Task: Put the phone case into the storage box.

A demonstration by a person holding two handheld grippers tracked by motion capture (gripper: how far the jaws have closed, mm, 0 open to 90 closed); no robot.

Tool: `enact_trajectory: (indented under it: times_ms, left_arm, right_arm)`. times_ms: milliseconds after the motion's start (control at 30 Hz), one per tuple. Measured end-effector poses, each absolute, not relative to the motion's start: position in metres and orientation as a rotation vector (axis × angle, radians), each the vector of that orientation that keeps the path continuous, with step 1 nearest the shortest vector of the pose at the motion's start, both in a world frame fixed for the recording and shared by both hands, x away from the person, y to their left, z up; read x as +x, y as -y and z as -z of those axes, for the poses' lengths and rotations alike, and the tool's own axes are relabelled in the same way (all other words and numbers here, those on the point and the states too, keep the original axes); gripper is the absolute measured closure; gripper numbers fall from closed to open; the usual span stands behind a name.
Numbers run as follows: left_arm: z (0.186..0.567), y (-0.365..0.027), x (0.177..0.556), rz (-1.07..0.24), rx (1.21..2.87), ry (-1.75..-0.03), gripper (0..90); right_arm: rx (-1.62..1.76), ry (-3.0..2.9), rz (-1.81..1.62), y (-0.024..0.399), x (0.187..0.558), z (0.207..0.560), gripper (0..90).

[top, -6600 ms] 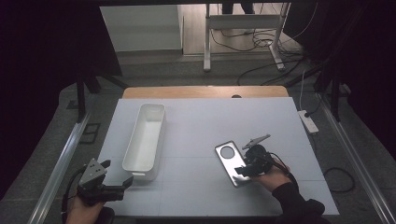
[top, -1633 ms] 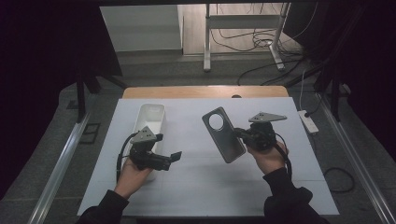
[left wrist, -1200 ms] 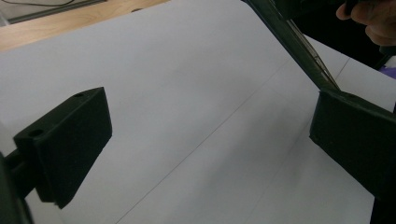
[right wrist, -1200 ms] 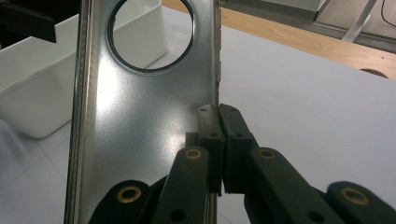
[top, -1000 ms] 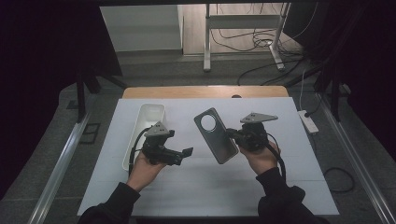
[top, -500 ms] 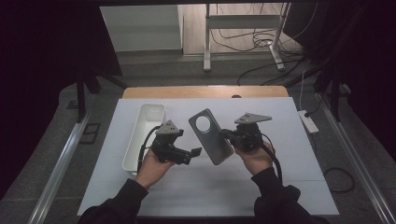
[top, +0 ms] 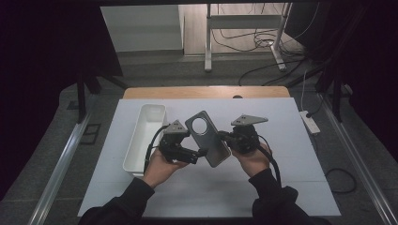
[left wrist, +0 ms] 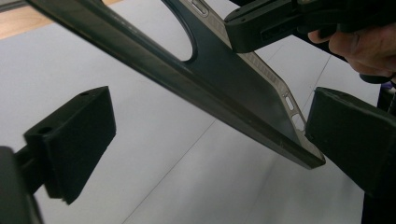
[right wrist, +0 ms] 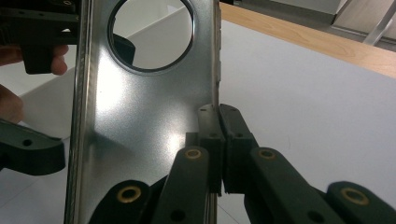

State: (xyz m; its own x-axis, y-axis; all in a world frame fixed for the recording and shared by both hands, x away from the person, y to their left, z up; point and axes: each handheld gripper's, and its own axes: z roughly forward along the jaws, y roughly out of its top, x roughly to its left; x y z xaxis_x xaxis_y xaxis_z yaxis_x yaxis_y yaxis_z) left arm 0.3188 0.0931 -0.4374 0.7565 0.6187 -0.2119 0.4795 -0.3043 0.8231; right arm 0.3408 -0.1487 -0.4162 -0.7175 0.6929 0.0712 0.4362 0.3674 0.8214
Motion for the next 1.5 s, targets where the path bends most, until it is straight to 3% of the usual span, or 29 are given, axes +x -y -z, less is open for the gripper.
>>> enact_trajectory:
  times_ms: [533, 700, 867, 1100, 1200, 1400, 1433, 1500]
  left_arm:
    - [0.44, -0.093, 0.319, -0.116, 1.957, -0.829, 24.7]
    - [0.441, -0.095, 0.319, -0.062, 1.944, -0.824, 53.4]
    - [0.439, -0.099, 0.32, 0.017, 1.906, -0.836, 76.0]
    - [0.435, -0.103, 0.319, -0.002, 1.932, -0.814, 79.1]
    - [0.434, -0.106, 0.319, -0.013, 1.949, -0.8, 79.1]
    - [0.436, -0.117, 0.323, -0.009, 1.968, -0.785, 79.1]
    - [0.436, -0.117, 0.323, -0.009, 1.968, -0.785, 79.0]
    - [0.435, -0.121, 0.323, -0.015, 1.973, -0.773, 79.0]
  right_arm:
    - [0.981, -2.354, -1.282, 0.145, 0.338, 0.419, 88.3]
    - [0.977, -2.358, -1.287, 0.144, 0.337, 0.42, 88.3]
    - [0.964, -2.373, -1.284, 0.143, 0.336, 0.423, 87.8]
    - [0.942, -2.404, -1.308, 0.144, 0.335, 0.421, 86.1]
    - [0.931, -2.411, -1.33, 0.147, 0.334, 0.419, 77.0]
    - [0.908, -2.416, -1.366, 0.157, 0.333, 0.413, 42.2]
    - [0.908, -2.416, -1.366, 0.157, 0.333, 0.413, 42.2]
    - [0.881, -2.442, -1.367, 0.16, 0.334, 0.412, 22.2]
